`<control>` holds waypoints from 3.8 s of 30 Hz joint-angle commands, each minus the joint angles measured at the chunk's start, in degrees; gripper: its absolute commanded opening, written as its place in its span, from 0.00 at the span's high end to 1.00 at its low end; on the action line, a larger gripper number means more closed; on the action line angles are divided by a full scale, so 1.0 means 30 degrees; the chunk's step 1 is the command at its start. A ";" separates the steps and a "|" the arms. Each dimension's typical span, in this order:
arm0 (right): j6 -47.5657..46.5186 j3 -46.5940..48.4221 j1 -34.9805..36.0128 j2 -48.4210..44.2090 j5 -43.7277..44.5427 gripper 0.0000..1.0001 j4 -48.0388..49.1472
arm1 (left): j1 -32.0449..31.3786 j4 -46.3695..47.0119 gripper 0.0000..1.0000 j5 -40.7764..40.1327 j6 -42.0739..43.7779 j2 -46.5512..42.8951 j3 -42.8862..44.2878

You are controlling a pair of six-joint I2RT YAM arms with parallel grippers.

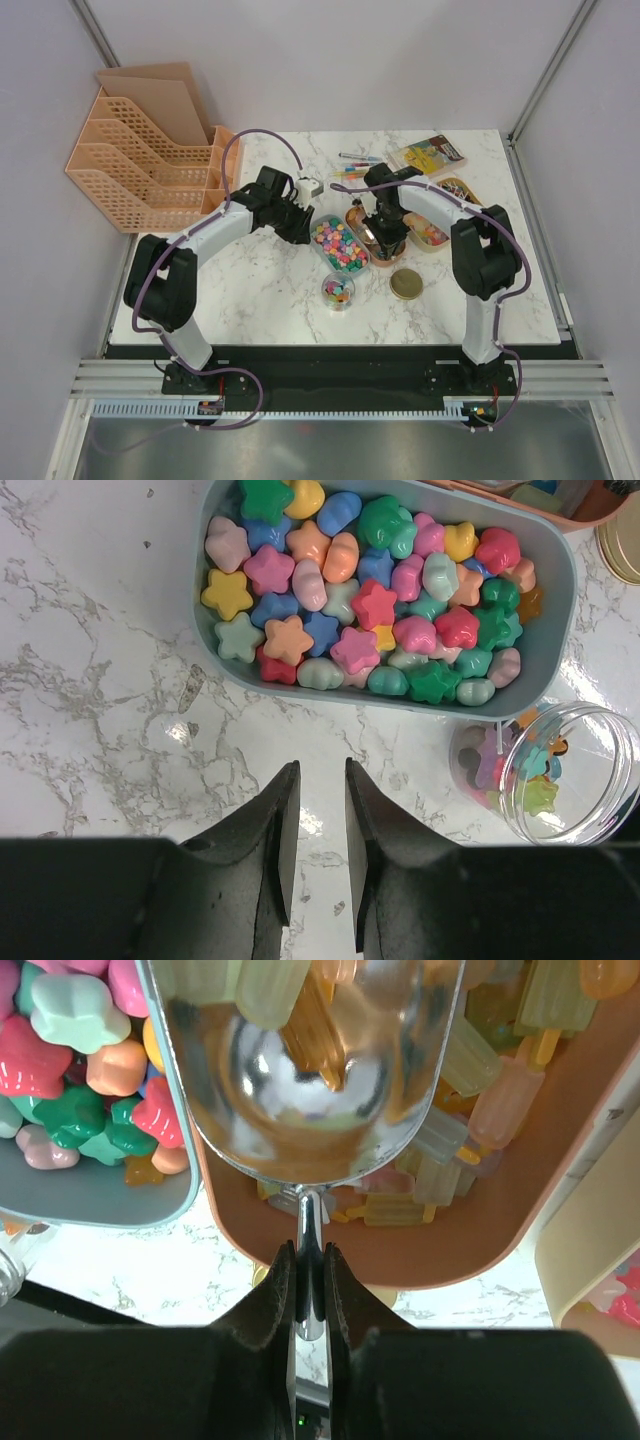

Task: Pack the candies
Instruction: Scoop the fake candies from the storage box, then place the fake candies in the packing bottle, then move the storage box to the center of the board.

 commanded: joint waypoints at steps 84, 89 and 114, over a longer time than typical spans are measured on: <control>-1.4569 -0.3147 1.1182 -0.6429 1.5634 1.00 -0.7159 | 0.4053 0.2790 0.34 -0.2432 -0.2211 -0.8087 -0.6026; -1.4483 -0.3441 1.1535 -0.6576 1.6633 1.00 -0.7159 | 0.3995 0.2937 0.98 -0.1172 -0.3117 -0.5365 -0.5412; -0.6543 -0.2182 0.0610 -1.0385 0.7700 1.00 -0.6251 | -0.1130 0.2149 0.98 0.0968 -0.4555 0.4217 0.1350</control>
